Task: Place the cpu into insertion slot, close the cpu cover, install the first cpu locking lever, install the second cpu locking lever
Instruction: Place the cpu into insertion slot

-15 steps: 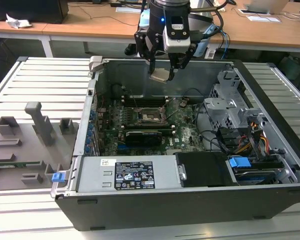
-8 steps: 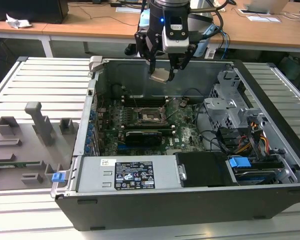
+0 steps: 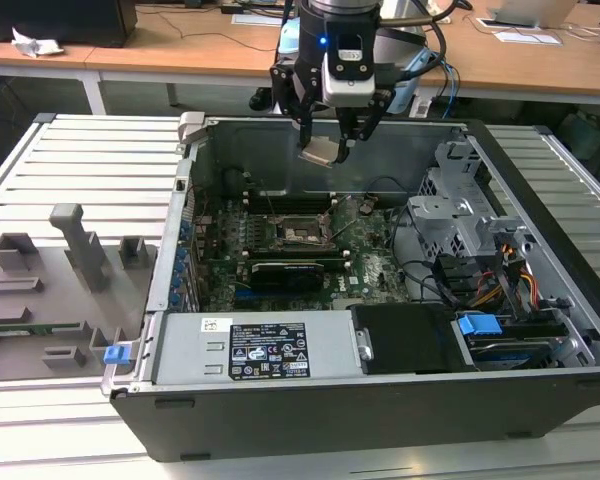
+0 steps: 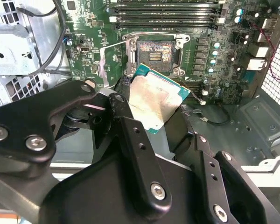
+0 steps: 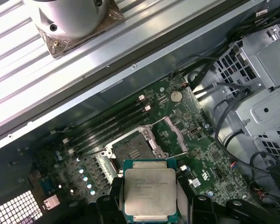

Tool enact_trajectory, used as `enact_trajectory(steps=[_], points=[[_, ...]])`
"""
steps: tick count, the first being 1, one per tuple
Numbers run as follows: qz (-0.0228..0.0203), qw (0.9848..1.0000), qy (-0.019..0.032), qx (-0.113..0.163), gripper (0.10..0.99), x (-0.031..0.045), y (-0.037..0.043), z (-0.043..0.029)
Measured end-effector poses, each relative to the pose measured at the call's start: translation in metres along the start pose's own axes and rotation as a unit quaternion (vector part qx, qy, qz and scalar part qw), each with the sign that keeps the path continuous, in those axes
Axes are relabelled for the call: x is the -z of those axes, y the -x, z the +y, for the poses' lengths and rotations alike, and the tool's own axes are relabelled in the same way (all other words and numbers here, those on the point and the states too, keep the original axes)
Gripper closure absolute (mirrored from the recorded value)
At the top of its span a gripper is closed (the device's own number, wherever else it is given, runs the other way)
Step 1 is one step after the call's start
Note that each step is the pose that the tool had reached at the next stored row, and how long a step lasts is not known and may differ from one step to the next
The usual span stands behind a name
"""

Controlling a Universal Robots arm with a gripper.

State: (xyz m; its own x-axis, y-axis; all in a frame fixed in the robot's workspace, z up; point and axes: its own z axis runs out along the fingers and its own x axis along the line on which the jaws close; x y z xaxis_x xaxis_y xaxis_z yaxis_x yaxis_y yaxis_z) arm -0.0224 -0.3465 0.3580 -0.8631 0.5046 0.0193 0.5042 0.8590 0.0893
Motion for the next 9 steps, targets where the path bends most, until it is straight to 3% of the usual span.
enact_trajectory(steps=[9], points=[[-0.0013,0.9999,0.0003,-0.014,0.545,-0.0007,0.0000,-0.0001]])
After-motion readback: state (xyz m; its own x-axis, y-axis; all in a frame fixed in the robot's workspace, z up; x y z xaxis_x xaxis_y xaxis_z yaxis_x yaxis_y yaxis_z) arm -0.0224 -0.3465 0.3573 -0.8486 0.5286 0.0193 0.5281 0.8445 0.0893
